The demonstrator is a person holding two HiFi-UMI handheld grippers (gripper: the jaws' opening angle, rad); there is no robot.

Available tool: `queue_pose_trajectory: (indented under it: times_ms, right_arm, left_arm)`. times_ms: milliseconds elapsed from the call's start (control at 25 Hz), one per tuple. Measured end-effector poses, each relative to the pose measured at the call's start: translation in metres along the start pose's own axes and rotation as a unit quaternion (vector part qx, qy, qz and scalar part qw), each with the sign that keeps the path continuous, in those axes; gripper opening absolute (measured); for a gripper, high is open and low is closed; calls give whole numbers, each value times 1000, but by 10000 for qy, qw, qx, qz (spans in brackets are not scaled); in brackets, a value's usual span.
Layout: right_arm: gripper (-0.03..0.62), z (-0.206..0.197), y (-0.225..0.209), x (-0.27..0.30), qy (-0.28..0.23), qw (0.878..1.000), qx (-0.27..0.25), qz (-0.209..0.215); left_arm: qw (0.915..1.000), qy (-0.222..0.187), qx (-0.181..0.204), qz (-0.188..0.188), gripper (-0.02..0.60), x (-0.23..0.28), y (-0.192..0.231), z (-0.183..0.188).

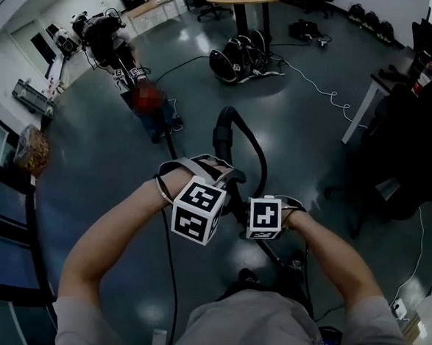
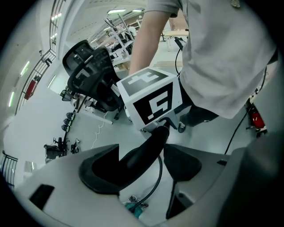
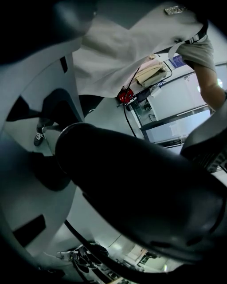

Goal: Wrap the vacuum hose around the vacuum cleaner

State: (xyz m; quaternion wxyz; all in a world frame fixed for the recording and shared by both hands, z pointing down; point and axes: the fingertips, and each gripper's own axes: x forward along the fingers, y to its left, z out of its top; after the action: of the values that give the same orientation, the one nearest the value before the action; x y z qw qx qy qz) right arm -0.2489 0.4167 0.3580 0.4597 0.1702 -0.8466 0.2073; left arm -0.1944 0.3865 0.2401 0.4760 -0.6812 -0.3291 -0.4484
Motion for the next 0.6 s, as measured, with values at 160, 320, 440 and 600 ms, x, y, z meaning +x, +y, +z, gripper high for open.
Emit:
queue_pose_trajectory:
  times_ms: [160,320,440,600]
  right_arm:
    - [164,3,0,3,-80,9999,57,58]
    - [164,8,0,9,-26,10000,2,50]
    - [164,8,2,17,29,9999,-44,121]
    - [164,13,10,31,51,9991,-57,418]
  left_arm:
    - [9997,20,-243,-77,304,0,-6,-9]
    - [9989,80,-461,-94,304,-1,-17,-21]
    - [9979,140,-613,-119,304,2,-27,-29]
    - [9955,252,-848,-335,304,8,-45,-43]
